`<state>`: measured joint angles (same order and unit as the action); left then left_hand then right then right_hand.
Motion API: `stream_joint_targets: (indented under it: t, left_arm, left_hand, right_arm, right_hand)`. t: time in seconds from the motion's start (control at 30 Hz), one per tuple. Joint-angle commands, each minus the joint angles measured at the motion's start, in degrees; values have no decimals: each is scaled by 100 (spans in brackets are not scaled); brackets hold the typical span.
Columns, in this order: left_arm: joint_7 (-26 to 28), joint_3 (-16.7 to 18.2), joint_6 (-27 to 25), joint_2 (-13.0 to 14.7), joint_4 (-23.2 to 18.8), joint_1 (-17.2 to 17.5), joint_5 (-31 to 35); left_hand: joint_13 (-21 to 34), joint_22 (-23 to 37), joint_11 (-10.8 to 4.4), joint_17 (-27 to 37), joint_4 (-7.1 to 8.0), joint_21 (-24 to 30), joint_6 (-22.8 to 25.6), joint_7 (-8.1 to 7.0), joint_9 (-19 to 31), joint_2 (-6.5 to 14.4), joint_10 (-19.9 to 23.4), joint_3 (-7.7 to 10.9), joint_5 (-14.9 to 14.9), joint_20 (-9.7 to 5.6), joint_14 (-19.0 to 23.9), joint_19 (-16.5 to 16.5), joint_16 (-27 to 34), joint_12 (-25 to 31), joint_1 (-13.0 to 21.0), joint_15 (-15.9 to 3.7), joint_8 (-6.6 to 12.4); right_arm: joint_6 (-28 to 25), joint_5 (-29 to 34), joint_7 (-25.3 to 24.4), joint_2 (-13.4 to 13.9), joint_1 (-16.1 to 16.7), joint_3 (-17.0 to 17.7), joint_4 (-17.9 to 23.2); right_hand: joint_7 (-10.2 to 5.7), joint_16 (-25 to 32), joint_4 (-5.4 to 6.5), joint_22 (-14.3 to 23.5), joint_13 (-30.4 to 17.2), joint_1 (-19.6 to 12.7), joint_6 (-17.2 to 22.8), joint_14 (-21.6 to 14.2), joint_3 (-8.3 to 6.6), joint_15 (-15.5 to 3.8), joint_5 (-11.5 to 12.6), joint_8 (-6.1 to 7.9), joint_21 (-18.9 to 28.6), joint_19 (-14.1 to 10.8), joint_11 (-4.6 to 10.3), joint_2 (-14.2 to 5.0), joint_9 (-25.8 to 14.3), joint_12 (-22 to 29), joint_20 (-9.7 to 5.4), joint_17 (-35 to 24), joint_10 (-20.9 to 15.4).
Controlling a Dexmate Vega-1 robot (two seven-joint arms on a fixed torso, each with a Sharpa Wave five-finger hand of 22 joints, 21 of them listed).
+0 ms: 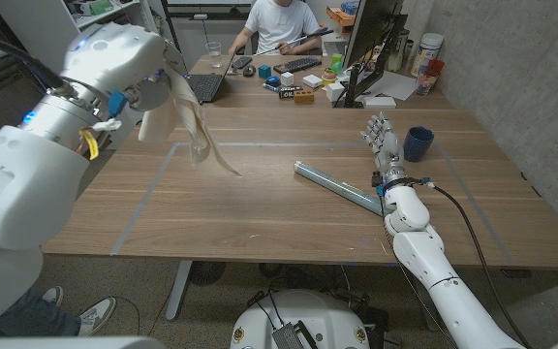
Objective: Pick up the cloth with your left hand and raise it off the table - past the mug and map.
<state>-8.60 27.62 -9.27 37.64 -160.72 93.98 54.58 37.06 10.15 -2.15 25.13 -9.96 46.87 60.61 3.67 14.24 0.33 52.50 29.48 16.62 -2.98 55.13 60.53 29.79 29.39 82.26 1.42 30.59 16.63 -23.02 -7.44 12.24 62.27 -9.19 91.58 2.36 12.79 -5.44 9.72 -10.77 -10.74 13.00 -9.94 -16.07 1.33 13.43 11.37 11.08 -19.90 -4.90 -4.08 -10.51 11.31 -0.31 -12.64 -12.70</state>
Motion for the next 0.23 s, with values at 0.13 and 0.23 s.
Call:
stream_joint_targets:
  t: [0.13, 0.23]
  left_arm:
    - [-48, -187, 33, -74, -9, -246, 175]
    - [-62, -147, 60, -99, -10, -233, 112]
  left_hand:
    - [668, 13, -185, 48, 11, 76, 29, 1, 12, 43, 213, 34, 65, -59, 999, -121, -31, -52, 8, -1052, -10]
    - [657, 12, -169, 57, 9, 85, 15, -2, 16, 39, 231, 36, 72, -55, 996, -138, -38, -68, 3, -1058, -17]
  right_arm:
    - [-70, -34, -17, 24, 55, 18, 99]
    - [-117, -2, -49, 28, 53, -2, 119]
  right_hand:
    - [7, -7, -7, 17, -15, 20, 28, -40, 0, -16, 22, 6, 0, 25, -10, -16, -26, 13, -17, -28, -61]
    - [8, -8, -6, 17, -15, 23, 28, -39, 0, -19, 22, 5, 1, 22, -5, -17, -26, 8, -19, -29, -53]
